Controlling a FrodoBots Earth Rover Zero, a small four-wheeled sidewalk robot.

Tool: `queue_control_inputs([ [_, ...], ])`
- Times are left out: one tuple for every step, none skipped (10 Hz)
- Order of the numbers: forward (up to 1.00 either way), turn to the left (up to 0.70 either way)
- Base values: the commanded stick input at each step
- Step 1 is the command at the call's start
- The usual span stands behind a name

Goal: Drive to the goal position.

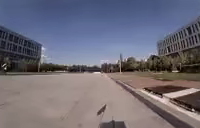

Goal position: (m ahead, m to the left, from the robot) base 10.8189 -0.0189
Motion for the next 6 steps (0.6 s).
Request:
queue_control_inputs([
  [0.7,0.0],
  [0.7,0.0],
  [0.7,0.0],
  [0.7,0.0],
  [0.7,0.0],
  [0.7,0.0],
])
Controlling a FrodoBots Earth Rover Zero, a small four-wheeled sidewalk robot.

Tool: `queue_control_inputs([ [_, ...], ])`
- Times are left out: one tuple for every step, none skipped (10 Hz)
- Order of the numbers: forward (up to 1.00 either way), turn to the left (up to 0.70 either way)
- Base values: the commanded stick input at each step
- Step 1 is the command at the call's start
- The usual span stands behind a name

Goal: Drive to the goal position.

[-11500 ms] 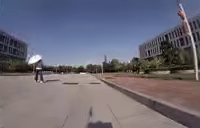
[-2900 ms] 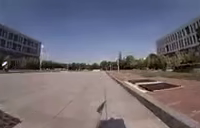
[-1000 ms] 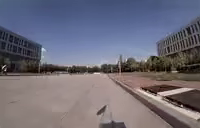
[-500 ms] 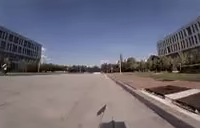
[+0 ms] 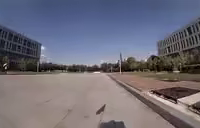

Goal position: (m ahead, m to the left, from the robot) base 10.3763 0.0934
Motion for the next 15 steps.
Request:
queue_control_inputs([
  [0.7,0.0],
  [0.7,0.0],
  [0.7,0.0],
  [0.7,0.0],
  [0.7,0.0],
  [0.7,0.0],
  [0.7,0.0],
  [0.7,0.0],
  [0.7,0.0],
  [0.7,0.0],
  [0.7,0.0],
  [0.7,0.0],
  [0.7,0.0],
  [0.7,0.0],
  [0.7,0.0],
])
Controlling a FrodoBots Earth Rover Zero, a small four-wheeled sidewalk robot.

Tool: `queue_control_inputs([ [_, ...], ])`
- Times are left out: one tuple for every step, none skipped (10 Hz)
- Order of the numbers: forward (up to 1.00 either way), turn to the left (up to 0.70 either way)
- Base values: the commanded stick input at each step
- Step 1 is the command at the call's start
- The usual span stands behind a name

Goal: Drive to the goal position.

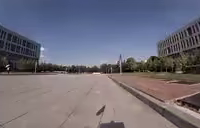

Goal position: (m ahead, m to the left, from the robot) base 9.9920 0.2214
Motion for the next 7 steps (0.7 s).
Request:
queue_control_inputs([
  [0.7,0.0],
  [0.7,0.0],
  [0.7,0.0],
  [0.7,0.0],
  [0.7,0.0],
  [0.7,0.0],
  [0.7,0.0],
])
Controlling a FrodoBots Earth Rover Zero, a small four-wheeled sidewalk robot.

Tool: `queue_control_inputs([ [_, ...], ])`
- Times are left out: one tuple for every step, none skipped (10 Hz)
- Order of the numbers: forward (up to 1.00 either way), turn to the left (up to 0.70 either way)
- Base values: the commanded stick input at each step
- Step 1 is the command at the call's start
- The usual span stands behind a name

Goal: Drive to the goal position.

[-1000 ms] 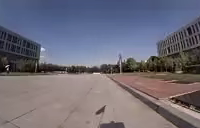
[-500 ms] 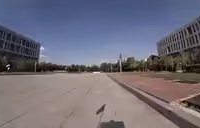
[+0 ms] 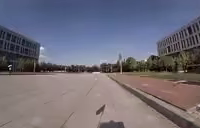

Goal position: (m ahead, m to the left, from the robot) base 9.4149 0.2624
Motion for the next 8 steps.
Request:
queue_control_inputs([
  [0.7,0.0],
  [0.7,0.0],
  [0.7,0.0],
  [0.7,0.0],
  [0.7,0.0],
  [0.7,0.0],
  [0.7,0.0],
  [0.7,0.0],
])
